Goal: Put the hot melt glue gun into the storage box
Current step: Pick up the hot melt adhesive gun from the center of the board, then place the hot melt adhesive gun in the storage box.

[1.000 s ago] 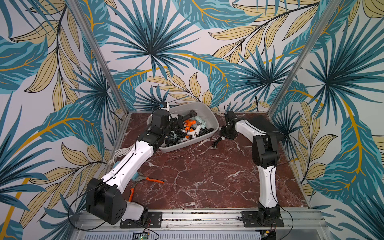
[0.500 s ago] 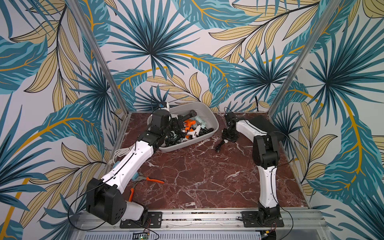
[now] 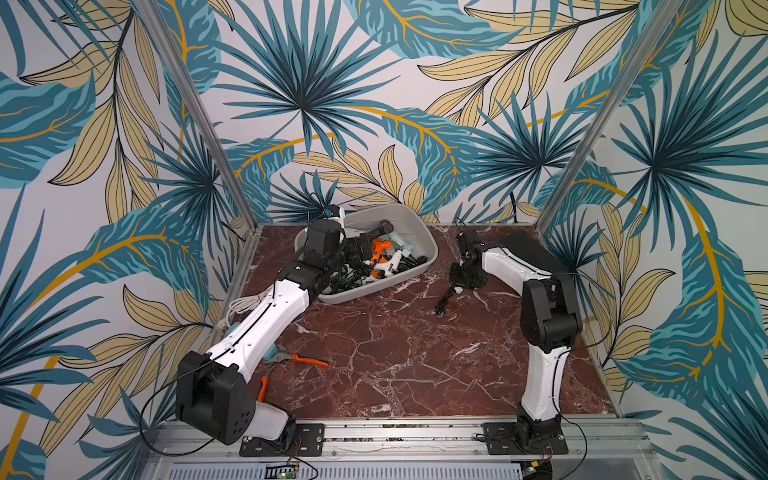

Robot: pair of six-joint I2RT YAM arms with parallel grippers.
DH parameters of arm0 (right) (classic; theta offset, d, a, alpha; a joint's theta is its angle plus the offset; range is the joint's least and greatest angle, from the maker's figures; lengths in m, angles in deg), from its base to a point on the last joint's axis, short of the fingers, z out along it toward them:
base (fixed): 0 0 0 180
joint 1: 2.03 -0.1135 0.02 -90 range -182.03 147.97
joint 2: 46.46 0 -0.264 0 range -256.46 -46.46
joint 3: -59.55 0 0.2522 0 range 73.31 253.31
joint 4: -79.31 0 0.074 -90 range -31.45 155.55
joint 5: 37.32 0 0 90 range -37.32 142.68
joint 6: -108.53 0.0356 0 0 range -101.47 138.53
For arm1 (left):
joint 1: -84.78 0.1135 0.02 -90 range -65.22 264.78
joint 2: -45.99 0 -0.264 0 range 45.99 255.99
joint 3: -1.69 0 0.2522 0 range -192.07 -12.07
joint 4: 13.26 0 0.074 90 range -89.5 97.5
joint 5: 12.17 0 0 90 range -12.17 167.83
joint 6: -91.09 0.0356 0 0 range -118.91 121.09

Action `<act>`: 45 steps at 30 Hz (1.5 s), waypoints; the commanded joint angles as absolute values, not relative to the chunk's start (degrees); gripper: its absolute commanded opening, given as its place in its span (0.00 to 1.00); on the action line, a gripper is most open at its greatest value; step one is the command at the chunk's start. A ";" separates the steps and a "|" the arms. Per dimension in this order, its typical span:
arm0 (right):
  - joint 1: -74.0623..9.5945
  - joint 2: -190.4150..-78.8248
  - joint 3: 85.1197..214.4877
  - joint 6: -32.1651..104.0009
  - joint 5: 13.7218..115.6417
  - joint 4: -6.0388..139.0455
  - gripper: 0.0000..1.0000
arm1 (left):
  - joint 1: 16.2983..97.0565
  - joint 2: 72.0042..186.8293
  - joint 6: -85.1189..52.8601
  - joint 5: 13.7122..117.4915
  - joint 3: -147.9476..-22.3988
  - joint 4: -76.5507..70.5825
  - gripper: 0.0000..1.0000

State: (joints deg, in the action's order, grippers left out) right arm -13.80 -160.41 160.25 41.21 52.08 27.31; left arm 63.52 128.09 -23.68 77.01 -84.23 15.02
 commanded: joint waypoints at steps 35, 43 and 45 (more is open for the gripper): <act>-29.75 -125.34 140.39 17.28 70.83 57.77 0.04 | 56.56 140.98 -25.10 40.10 -103.30 20.54 0.73; -31.06 -127.72 143.11 16.64 70.56 55.59 0.04 | 56.44 142.69 -26.32 37.27 -103.56 18.98 0.52; -31.32 -128.33 143.63 16.67 70.68 55.53 0.05 | 56.47 142.93 -26.50 36.30 -103.54 18.65 0.51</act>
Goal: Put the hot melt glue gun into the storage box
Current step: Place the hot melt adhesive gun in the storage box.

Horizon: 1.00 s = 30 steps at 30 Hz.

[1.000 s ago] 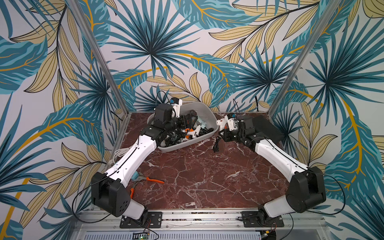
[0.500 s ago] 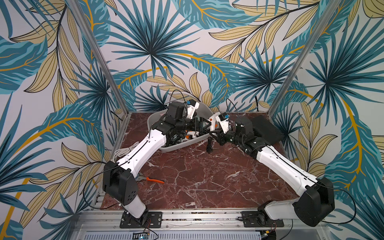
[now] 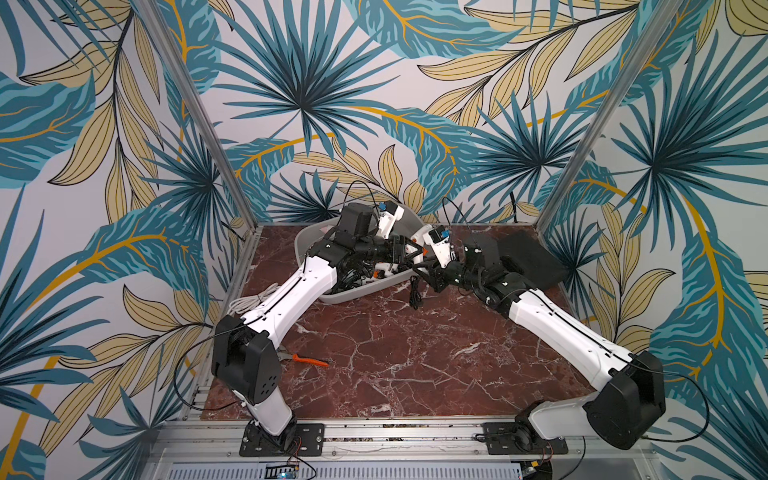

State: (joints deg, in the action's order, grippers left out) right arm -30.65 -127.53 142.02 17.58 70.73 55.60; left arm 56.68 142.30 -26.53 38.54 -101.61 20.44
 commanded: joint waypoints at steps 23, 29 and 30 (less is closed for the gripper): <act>-32.05 -126.35 148.06 22.59 61.35 48.22 0.82 | 63.85 135.11 -16.51 53.35 -101.01 19.15 0.00; -32.09 -124.92 149.75 29.33 52.06 43.38 0.96 | 68.12 133.90 -7.35 69.96 -104.68 26.31 0.00; -32.03 -124.98 150.45 31.13 49.10 41.92 0.97 | 68.60 134.07 -6.05 73.08 -105.40 27.63 0.00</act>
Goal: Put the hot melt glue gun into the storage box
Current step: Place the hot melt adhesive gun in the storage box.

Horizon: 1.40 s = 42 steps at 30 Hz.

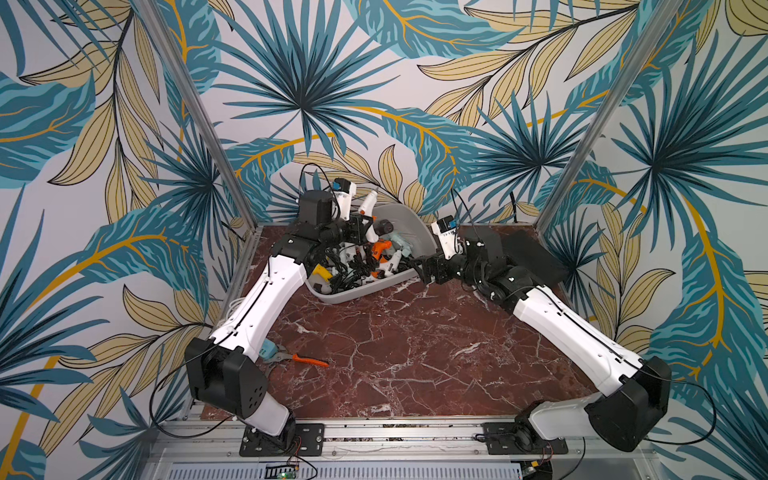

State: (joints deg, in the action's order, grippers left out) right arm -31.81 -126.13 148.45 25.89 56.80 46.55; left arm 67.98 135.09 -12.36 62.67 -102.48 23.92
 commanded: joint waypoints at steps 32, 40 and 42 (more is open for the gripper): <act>-31.91 -126.62 151.51 40.25 40.79 31.75 0.98 | 65.90 165.96 -11.22 121.99 -121.90 51.43 0.00; -31.82 -126.80 151.30 40.77 41.23 31.49 0.98 | 65.89 172.12 -13.31 120.25 -125.04 52.32 0.08; -31.80 -126.70 151.29 40.86 41.25 31.47 0.98 | 65.86 173.20 -13.77 119.25 -125.67 52.18 0.10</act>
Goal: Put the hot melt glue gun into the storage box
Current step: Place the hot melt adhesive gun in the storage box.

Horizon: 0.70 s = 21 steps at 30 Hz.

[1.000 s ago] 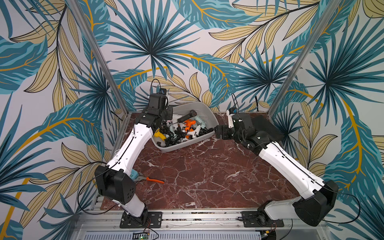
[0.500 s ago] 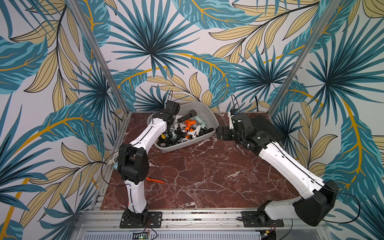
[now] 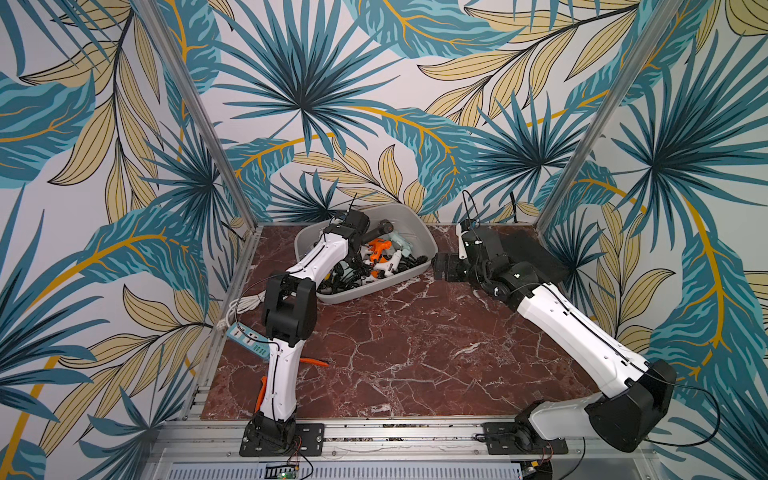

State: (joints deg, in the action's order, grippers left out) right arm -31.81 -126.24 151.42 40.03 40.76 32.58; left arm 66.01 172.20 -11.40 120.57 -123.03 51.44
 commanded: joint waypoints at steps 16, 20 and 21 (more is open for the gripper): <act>-31.80 -126.10 151.51 41.12 41.78 31.41 0.98 | 63.06 173.48 -16.84 107.17 -127.18 49.50 0.57; -31.78 -125.98 151.39 41.26 41.93 31.45 0.98 | 63.67 172.12 -18.68 102.90 -124.77 46.73 0.57; -31.81 -125.84 151.36 41.21 41.97 31.43 0.99 | 63.92 171.67 -19.07 101.63 -123.98 45.92 0.57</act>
